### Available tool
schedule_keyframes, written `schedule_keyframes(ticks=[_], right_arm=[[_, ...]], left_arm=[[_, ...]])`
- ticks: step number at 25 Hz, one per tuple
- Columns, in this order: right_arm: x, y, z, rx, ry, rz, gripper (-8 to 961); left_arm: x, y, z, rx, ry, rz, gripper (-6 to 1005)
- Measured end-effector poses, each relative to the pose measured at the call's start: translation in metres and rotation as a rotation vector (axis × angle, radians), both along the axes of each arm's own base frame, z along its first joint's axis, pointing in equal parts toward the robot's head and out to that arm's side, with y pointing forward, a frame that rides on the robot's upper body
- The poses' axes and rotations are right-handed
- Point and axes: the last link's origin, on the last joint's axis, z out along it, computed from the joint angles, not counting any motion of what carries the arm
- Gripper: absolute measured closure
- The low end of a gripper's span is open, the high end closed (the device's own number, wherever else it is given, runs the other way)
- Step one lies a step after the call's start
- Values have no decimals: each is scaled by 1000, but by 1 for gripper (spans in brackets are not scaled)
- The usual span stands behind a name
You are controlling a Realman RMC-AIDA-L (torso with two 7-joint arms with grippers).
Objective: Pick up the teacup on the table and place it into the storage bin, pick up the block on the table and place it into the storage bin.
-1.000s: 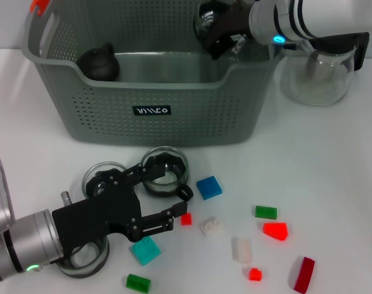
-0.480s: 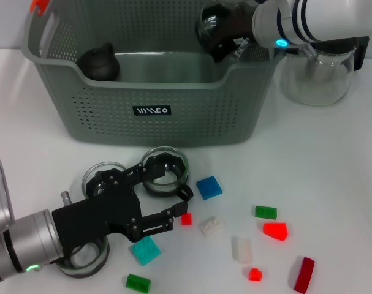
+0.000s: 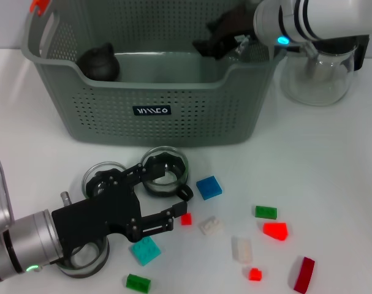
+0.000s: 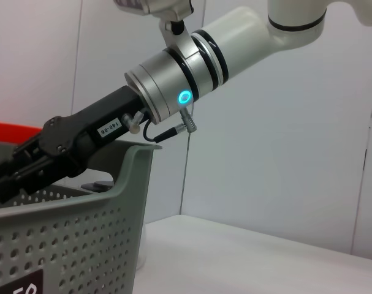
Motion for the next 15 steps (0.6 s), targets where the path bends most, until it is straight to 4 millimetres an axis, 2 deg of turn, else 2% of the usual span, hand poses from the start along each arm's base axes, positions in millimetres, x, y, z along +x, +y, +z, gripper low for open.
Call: schedule_keyframes(ticks=[4,7,11,15], right_arm=[[-8,-1,11,14,36,29,507],[-20,-7,29,17,131,65,435],[-36,-33,63,-14,329,160,339],[-33,-69,89,-87,509,265,345]], left_arm=[[0,0,0,1,-1,-1,266],[-2,-1,2,9,-4,6,267],[-5,-2,4,17,-4,18,268],[-6,-3,5,21,-6,22,269]])
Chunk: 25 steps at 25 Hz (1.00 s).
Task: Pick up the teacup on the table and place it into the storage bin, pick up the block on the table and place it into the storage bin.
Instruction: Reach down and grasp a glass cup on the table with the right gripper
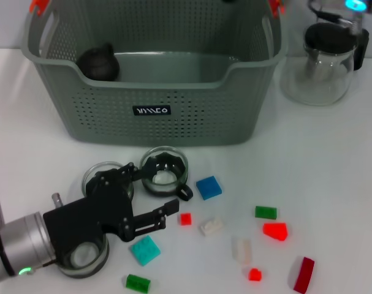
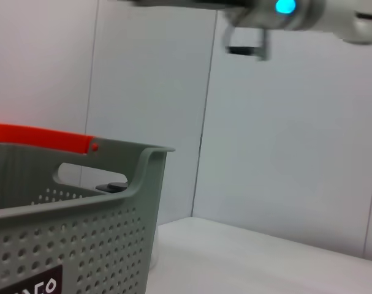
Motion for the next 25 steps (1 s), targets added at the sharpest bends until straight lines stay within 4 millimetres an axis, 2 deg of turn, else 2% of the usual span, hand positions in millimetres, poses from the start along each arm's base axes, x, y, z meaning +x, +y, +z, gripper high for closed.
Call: schedule_keyframes(ticks=[3,7,12,14,18,25], right_arm=[[13,-22,10,-88,59,56,346],[38,-40,15,-157,50,70,343],[62,-56,7,-242,-73,82,162],[68,-63,2,-296,-133,96,130],[75,-71,-14,-387,-269,105,65],[69,-69,-64,-499,-476,104,81]], left_arm=[[0,-1,1,1,-6,-3,270],[-1,-2,6,14,-18,-2,271],[-5,-4,13,24,-14,-1,272],[-8,-6,16,29,-7,-3,273],[-12,-11,20,24,11,-11,274],[-18,-16,22,17,44,-11,276]])
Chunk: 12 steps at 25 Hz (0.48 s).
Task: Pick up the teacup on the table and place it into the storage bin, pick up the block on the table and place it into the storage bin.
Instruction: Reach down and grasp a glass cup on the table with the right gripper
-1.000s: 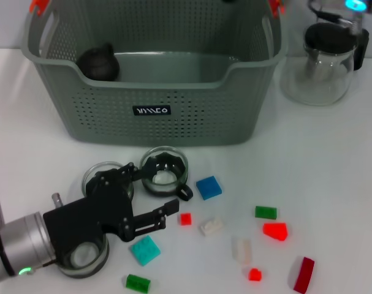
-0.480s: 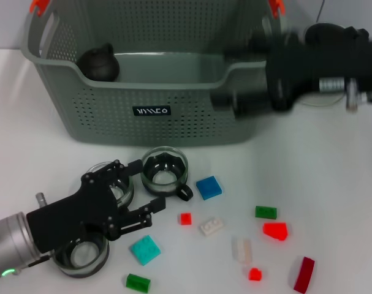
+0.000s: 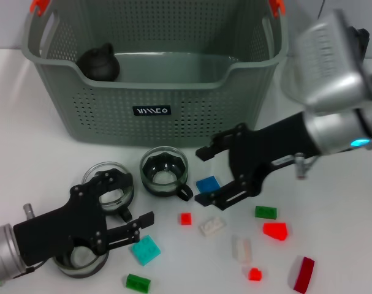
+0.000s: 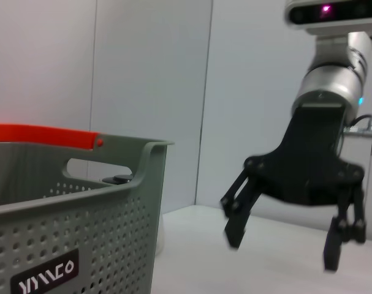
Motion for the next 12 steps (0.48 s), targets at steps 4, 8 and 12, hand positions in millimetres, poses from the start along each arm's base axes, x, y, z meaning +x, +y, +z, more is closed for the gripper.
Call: schedule_keyframes(ticks=[4,8,12], right_arm=[[-6,8,-23,-6,-69,21,82],[-13,15,-43,19,-113,56,83],[-19,21,-61,69,-142,93,85]], left_arm=[[-2,-1,1,0,9,2,277],[-2,-1,1,1,11,4,278],[-1,1,1,2,10,2,279]])
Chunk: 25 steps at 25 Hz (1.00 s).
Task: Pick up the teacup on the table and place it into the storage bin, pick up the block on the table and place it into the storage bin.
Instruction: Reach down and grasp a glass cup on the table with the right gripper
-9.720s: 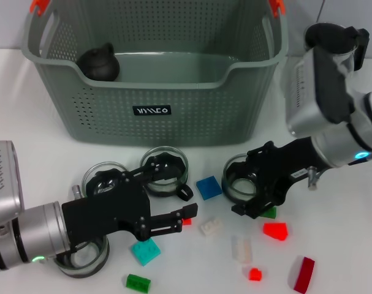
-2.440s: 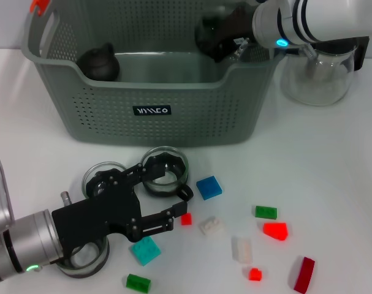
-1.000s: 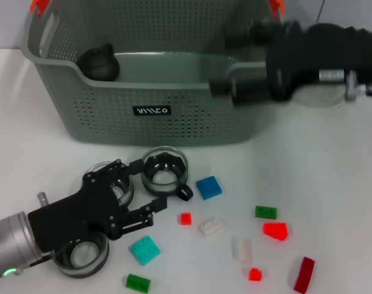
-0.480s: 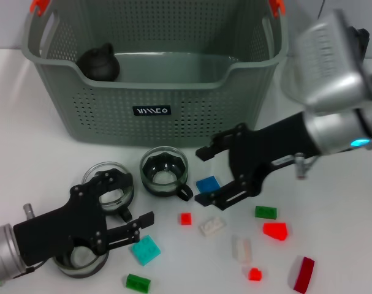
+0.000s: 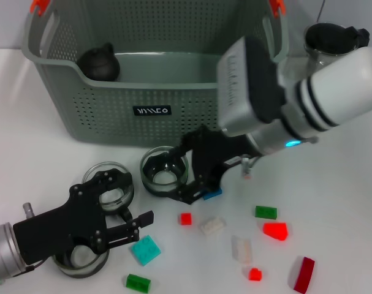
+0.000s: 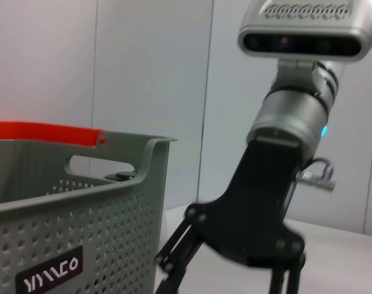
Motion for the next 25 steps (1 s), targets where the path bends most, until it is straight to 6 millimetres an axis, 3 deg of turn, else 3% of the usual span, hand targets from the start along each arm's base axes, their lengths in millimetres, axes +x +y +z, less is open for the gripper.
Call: schedule_keyframes(ticks=[9,25], right_arm=[[-5,5,-32,69,-30,45,114],[13,-2,-58,111,-72,38,223]], left_arm=[[1,1,-1,4,-7,3,282],[2,1,-3,2,-12,5,286]])
